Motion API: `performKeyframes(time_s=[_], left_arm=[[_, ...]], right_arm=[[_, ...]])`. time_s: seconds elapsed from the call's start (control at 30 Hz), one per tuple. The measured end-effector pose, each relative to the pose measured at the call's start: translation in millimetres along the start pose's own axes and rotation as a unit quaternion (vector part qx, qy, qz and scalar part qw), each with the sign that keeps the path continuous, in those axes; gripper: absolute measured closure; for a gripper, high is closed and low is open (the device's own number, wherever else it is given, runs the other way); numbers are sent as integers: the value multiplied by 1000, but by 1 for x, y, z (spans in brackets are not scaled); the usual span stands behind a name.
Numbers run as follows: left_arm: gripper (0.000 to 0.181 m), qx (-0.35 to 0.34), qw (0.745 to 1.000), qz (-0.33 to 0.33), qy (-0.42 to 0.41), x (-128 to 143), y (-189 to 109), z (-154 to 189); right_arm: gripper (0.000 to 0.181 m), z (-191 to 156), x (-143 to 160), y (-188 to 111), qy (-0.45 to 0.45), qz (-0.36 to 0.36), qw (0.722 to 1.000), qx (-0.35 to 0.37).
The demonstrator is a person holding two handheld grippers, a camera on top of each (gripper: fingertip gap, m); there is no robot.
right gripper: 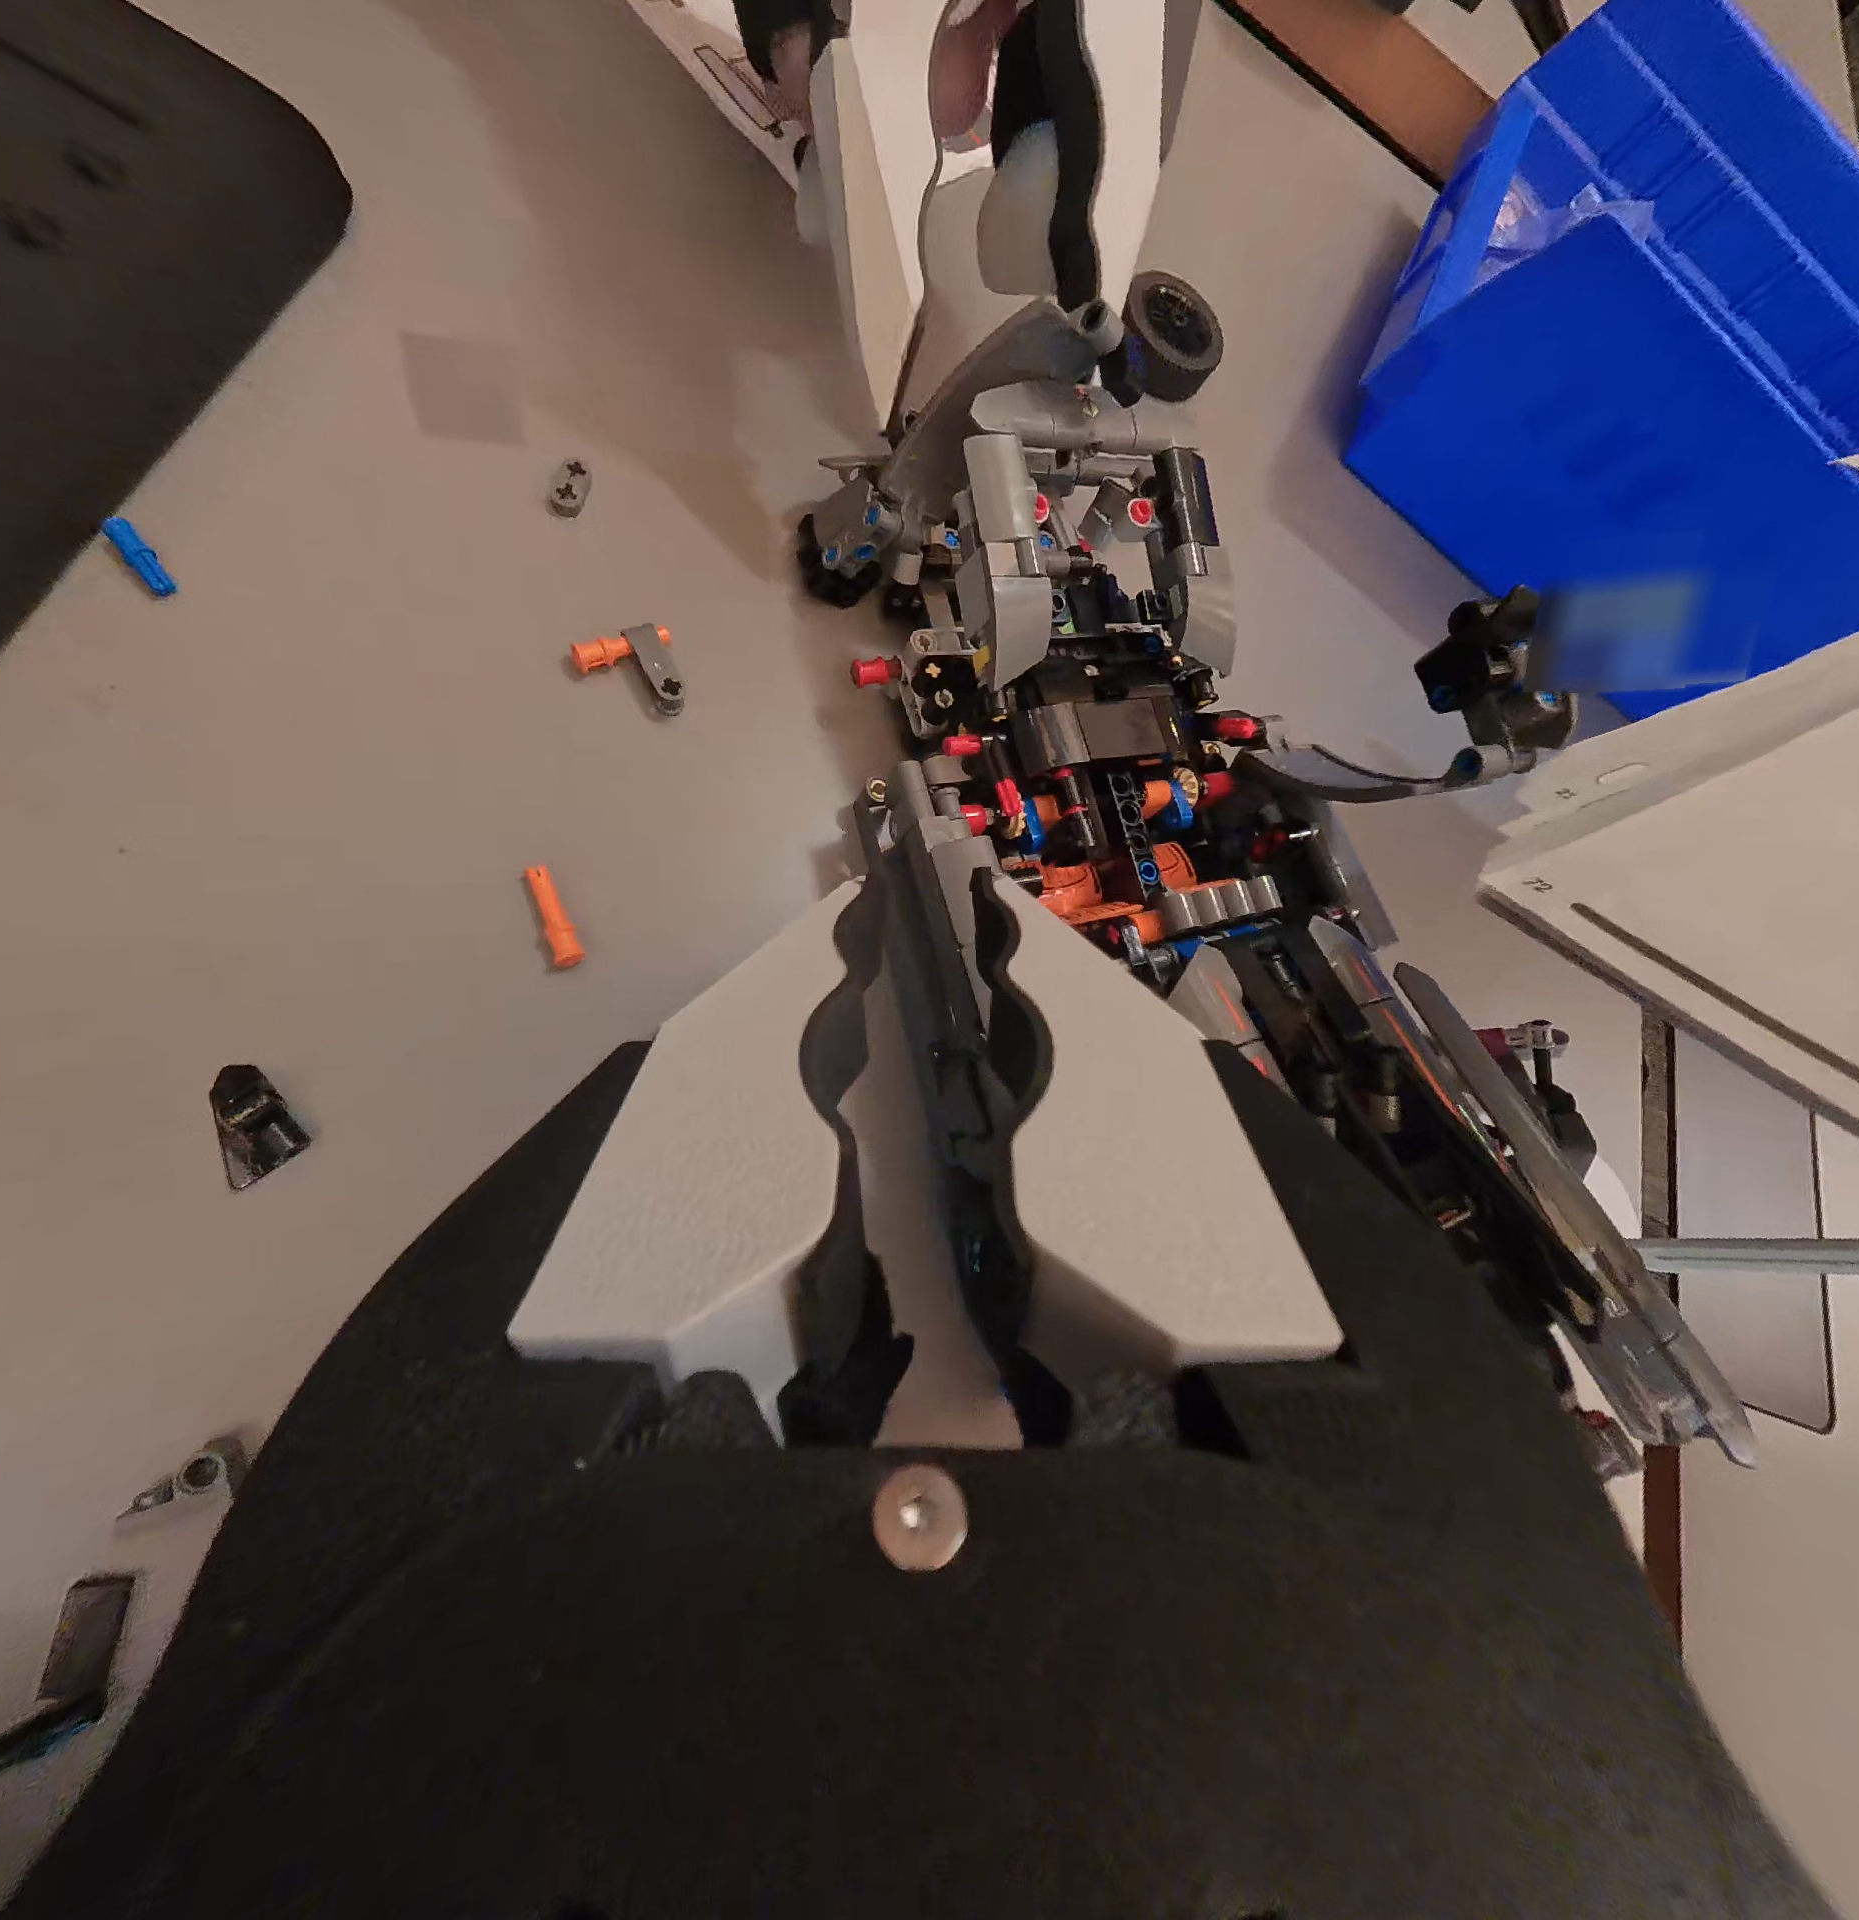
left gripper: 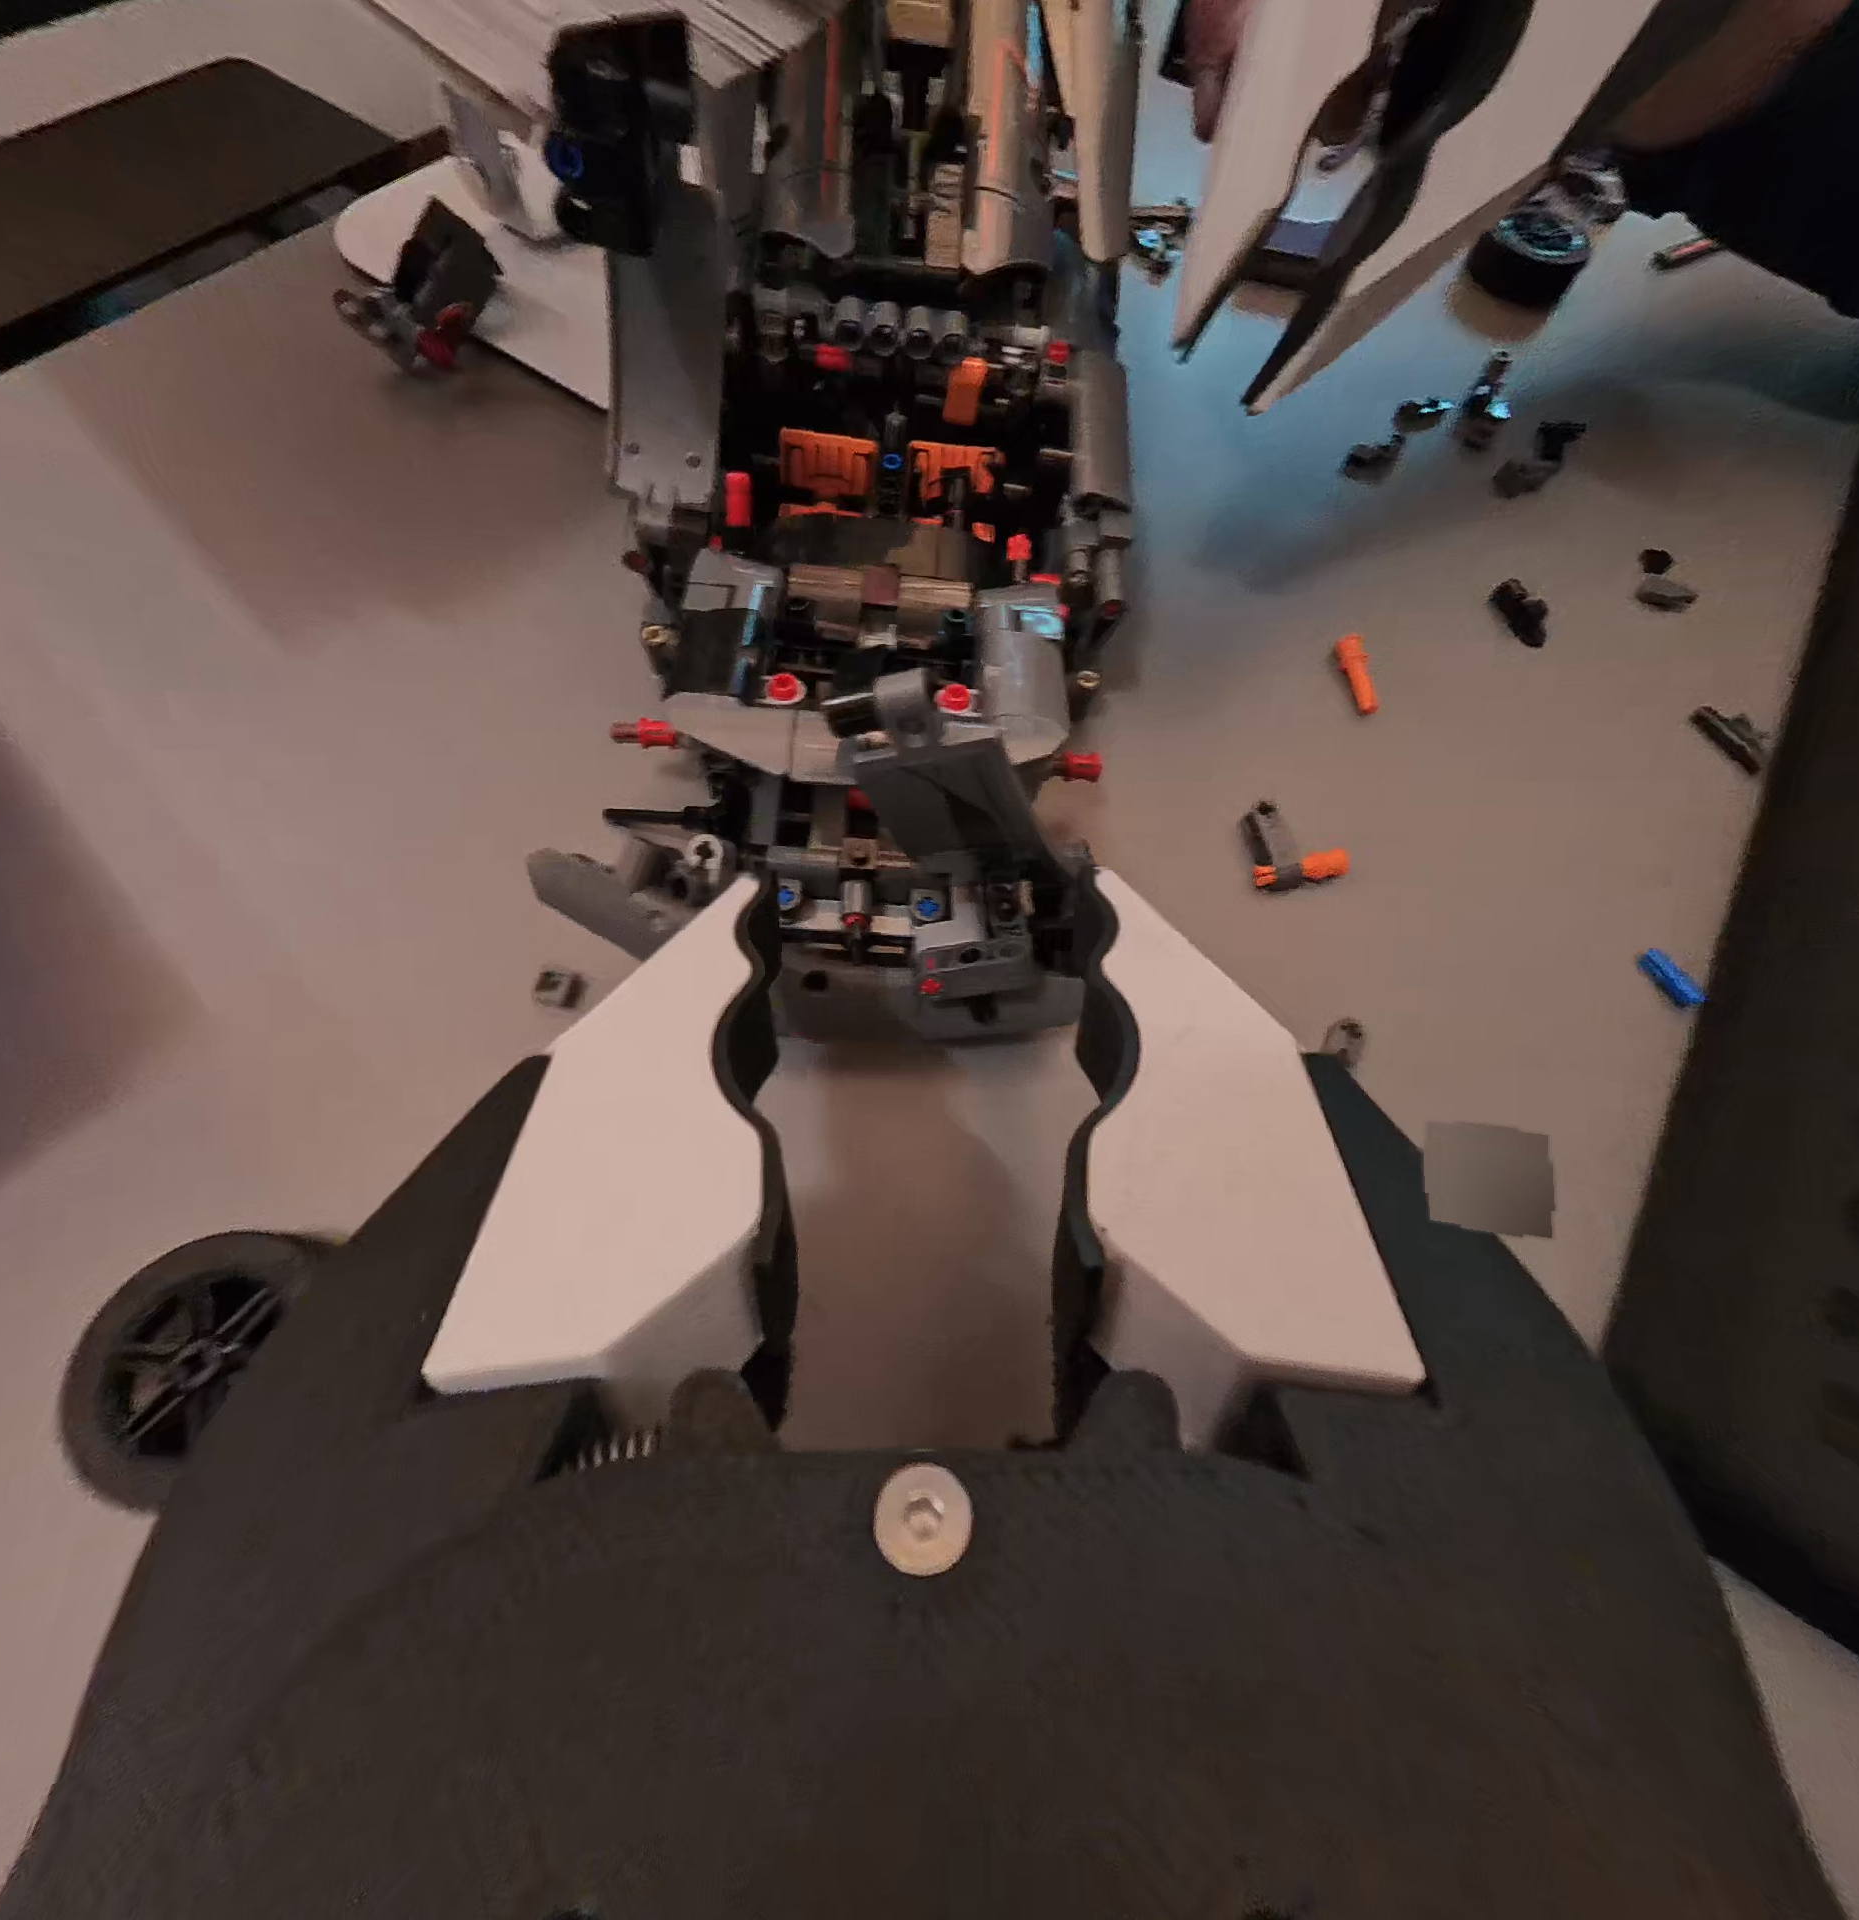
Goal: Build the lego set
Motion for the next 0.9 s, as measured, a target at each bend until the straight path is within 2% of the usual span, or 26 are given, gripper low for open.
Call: performKeyframes(time_s=[0.23, 0.37, 0.47, 0.57, 0.73, 0.9], left_arm=[[126, 12, 1000, 8, 9, -8, 14, 18], [139, 29, 999, 4, 16, -12, 19, 29], [141, 28, 999, -6, 33, -14, 26, 41], [144, 19, 997, -27, 67, -15, 34, 55], [144, 10, 990, -56, 129, -22, 48, 82], [140, -23, 970, -114, 215, -20, 58, 103]], right_arm=[[163, 2, -3, -1, 10, 17, 1000, 1], [162, 3, -8, -1, 14, 21, 1000, 12], [160, 3, -13, 2, 22, 25, 999, 21], [158, 3, -17, 7, 29, 20, 999, 32], [149, -10, -27, 23, 15, 7, 1000, 10], [152, -15, -28, 39, 3, -20, 999, 34]])
Point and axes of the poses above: each gripper's, where its closed fingertips meet, y out along the fingers, x out of its underside, z = x × y across the jaws, the point moved 9 cm from there along -y, back along the fingers, and after that the axes turned 5 degrees about z, right-handed, at the moved point
